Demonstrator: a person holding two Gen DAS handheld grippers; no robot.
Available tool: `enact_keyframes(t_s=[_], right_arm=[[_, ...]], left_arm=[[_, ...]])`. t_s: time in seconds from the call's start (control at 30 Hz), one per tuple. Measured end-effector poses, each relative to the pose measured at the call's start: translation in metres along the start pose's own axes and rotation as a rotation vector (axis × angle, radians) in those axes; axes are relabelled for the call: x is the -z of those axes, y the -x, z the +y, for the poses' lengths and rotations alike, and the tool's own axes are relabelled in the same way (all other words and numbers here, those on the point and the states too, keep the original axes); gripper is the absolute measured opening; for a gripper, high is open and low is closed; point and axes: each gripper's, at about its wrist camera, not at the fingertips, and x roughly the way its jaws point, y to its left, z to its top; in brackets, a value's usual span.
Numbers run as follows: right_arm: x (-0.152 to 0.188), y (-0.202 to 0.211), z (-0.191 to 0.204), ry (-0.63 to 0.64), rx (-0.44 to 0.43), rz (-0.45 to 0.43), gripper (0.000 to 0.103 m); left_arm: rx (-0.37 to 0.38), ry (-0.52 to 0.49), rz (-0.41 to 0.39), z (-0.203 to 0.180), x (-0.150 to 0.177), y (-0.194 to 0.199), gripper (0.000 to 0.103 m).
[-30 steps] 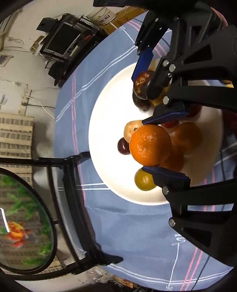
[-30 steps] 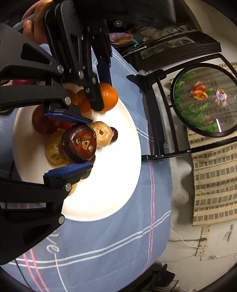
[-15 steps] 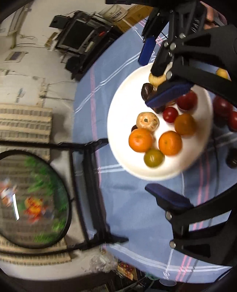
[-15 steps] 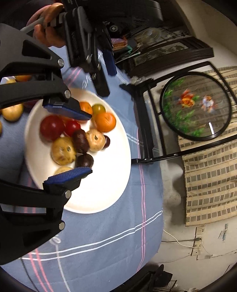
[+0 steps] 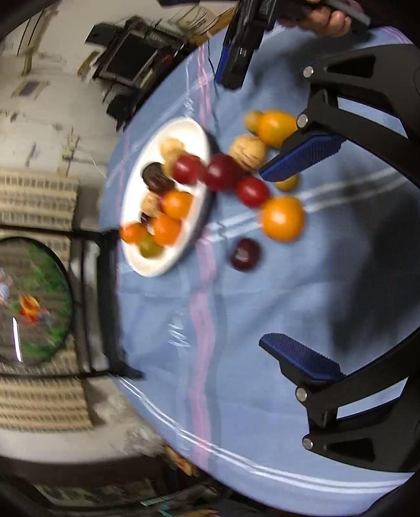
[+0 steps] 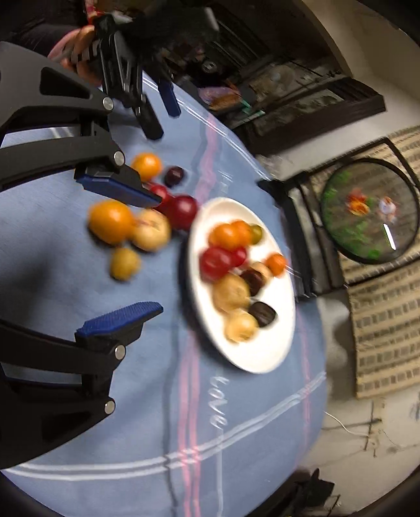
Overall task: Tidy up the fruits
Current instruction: 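Move the left tool to an orange tomato while the right tool approaches a large orange tomato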
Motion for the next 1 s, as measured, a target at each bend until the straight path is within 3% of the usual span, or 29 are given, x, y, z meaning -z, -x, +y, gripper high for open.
enact_keyframes(t_s=[0.37, 1.0], right_arm=[[0.020, -0.016, 0.032, 0.133, 0.013, 0.118, 0.061], [0.024, -0.034, 0.038, 0.152, 0.055, 0.162, 0.048]], left_arm=[[-0.063, -0.037, -0.005, -0.013, 0.003, 0.002, 0.097], [-0.055, 0.018, 0.007, -0.001, 0.005, 0.002, 0.097]])
